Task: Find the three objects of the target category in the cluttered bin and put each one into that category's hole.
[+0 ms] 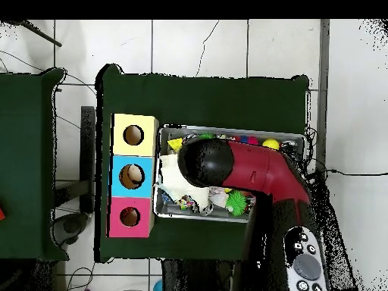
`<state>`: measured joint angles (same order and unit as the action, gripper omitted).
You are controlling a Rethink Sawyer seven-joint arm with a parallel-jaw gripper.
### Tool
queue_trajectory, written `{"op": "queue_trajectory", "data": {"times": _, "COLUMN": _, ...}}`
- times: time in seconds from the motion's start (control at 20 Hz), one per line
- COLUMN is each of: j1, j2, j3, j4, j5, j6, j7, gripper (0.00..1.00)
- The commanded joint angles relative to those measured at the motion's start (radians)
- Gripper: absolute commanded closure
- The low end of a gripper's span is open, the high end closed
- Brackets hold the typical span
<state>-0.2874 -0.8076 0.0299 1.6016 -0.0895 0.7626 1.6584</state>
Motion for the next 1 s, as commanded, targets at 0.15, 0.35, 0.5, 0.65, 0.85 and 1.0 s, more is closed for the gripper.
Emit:
{"op": "queue_trajectory", "data": {"times": 0.15, "j1": -0.112, "j2": 0.026, "j3": 0.054, "j4": 0.091, "j5": 0.007, "j6": -0.067, "j7": 0.025, "gripper": 1.0}}
{"op": "queue_trajectory", "data": {"times": 0.35, "j1": -0.187, "j2": 0.0, "j3": 0.078, "j4": 0.132, "j5": -0.021, "j6": -0.091, "j7": -0.057, "gripper": 1.0}}
{"op": "queue_trajectory", "data": {"times": 0.5, "j1": -0.243, "j2": -0.008, "j3": 0.102, "j4": 0.14, "j5": -0.043, "j6": -0.092, "j7": -0.11, "gripper": 1.0}}
{"op": "queue_trajectory", "data": {"times": 0.65, "j1": -0.292, "j2": -0.017, "j3": 0.124, "j4": 0.14, "j5": -0.063, "j6": -0.079, "j7": -0.161, "gripper": 1.0}}
{"op": "queue_trajectory", "data": {"times": 0.85, "j1": -0.352, "j2": -0.02, "j3": 0.158, "j4": 0.131, "j5": -0.096, "j6": -0.064, "j7": -0.211, "gripper": 1.0}}
{"op": "queue_trajectory", "data": {"times": 1.0, "j1": -0.39, "j2": -0.017, "j3": 0.188, "j4": 0.114, "j5": -0.126, "j6": -0.043, "j7": -0.245, "gripper": 1.0}}
